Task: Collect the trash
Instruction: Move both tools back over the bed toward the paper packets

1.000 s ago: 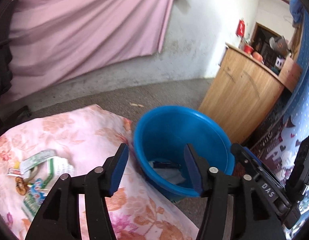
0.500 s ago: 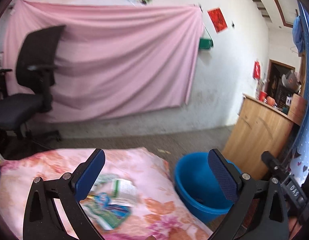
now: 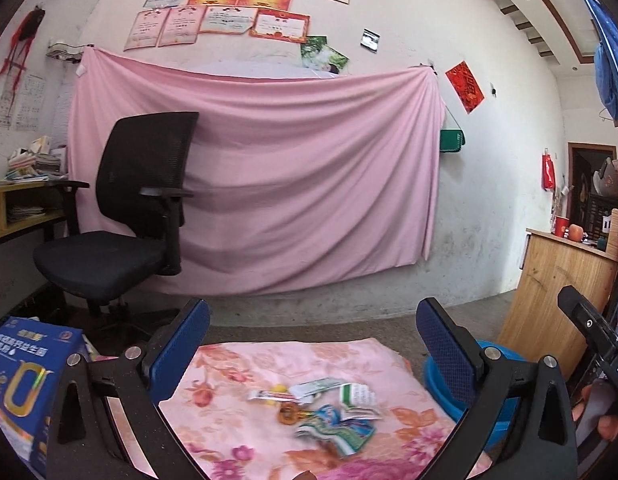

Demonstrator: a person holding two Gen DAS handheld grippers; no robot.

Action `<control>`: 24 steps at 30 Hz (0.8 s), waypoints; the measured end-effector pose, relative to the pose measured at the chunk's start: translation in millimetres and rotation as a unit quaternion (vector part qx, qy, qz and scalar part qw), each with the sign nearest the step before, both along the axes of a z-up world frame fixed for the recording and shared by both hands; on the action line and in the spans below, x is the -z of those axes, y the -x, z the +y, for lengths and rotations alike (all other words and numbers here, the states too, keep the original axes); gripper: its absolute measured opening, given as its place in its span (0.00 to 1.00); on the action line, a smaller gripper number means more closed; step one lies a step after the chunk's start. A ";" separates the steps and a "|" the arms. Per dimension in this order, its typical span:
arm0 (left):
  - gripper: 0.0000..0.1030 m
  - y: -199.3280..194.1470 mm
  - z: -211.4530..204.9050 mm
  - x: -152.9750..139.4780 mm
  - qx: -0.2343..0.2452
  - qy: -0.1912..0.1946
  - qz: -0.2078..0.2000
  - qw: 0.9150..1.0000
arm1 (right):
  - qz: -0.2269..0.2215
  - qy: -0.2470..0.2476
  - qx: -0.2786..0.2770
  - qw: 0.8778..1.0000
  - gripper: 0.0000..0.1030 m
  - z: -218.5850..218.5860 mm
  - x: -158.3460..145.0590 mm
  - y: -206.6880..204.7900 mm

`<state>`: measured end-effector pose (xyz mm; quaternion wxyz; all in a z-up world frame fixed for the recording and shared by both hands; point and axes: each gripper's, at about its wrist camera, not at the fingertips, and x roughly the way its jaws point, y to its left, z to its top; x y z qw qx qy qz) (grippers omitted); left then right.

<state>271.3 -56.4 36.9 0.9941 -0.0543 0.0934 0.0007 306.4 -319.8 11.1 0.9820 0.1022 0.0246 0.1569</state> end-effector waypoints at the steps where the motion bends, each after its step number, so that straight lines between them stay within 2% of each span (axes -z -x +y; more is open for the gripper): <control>1: 0.98 2.6 5.6 1.0 -0.004 0.000 0.000 1.000 | -0.002 0.009 -0.005 1.000 1.00 8.3 -0.6 0.9; 7: 0.98 16.9 34.0 10.8 -0.028 -0.007 0.007 1.000 | -0.003 0.043 -0.036 0.998 1.00 43.5 1.1 0.7; 12: 0.98 13.5 46.6 26.3 -0.032 -0.015 0.040 0.999 | 0.026 0.062 -0.050 0.996 1.00 63.7 11.1 -10.4; 16: 0.98 -0.5 51.3 41.4 -0.030 -0.027 0.087 0.995 | 0.070 0.082 -0.053 0.993 1.00 75.4 24.9 -27.2; 19: 0.98 -16.2 51.6 52.7 -0.025 -0.032 0.121 0.992 | 0.123 0.098 -0.056 0.986 1.00 81.7 36.4 -47.3; 24: 0.98 -39.3 52.7 66.1 -0.014 -0.031 0.168 0.985 | 0.185 0.094 -0.053 0.977 1.00 80.4 51.6 -69.2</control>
